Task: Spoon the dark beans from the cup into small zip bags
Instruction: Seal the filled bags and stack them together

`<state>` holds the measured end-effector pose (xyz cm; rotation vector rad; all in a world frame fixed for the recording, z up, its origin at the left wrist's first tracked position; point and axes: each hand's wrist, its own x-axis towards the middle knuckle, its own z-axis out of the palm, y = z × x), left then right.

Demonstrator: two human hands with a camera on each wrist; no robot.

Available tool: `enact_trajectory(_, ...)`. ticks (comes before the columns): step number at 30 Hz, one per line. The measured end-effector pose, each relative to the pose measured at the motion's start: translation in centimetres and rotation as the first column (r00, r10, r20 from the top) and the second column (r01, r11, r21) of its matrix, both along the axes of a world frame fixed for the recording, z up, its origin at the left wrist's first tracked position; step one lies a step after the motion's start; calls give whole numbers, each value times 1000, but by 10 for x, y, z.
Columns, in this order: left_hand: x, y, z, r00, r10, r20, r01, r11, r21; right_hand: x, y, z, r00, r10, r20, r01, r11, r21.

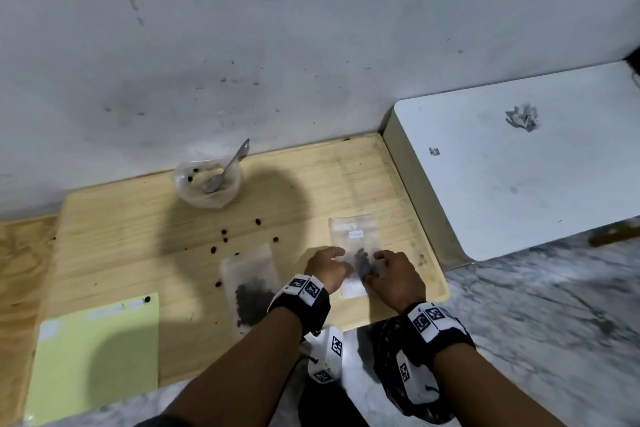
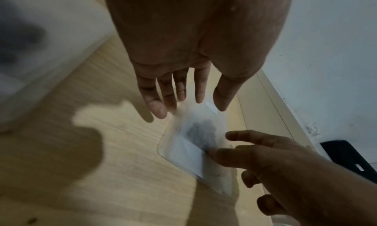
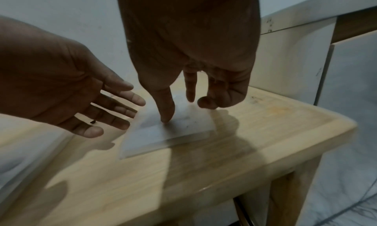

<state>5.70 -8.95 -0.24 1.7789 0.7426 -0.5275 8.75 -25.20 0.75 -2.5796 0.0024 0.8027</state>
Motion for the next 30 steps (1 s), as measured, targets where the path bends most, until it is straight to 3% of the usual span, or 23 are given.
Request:
enact_trajectory(3,-5,10,3,998,30,52,-32,999,40,-2,4,4,993,-44,110,41,999,33)
enact_trajectory(6,-18,34,14,977,181,111,-185,982,30,-7,25,15,971,-72,227,29,982,187)
enact_trajectory(11,-63,91,21,894,408,185,-440,876,199,-30,82,12,991,111,73,-129,942,311)
enact_trajectory(13,-87,109,18,863,476,170,-505,823,260,-43,102,5,980,199,-6,-189,938,290)
enact_trajectory(16,-119,125,14,846,520,118,-530,796,291,-63,127,-5,963,267,-29,-256,945,205)
enact_trajectory(20,-136,126,9,856,517,18,-507,833,219,-81,143,-12,961,273,-46,-264,954,141)
enact_trajectory(25,-143,125,5,873,487,19,-484,861,154,-92,145,-16,969,249,-5,-246,959,139)
enact_trajectory(30,-147,125,6,835,548,53,-550,826,121,-97,148,-11,973,228,35,-231,962,147)
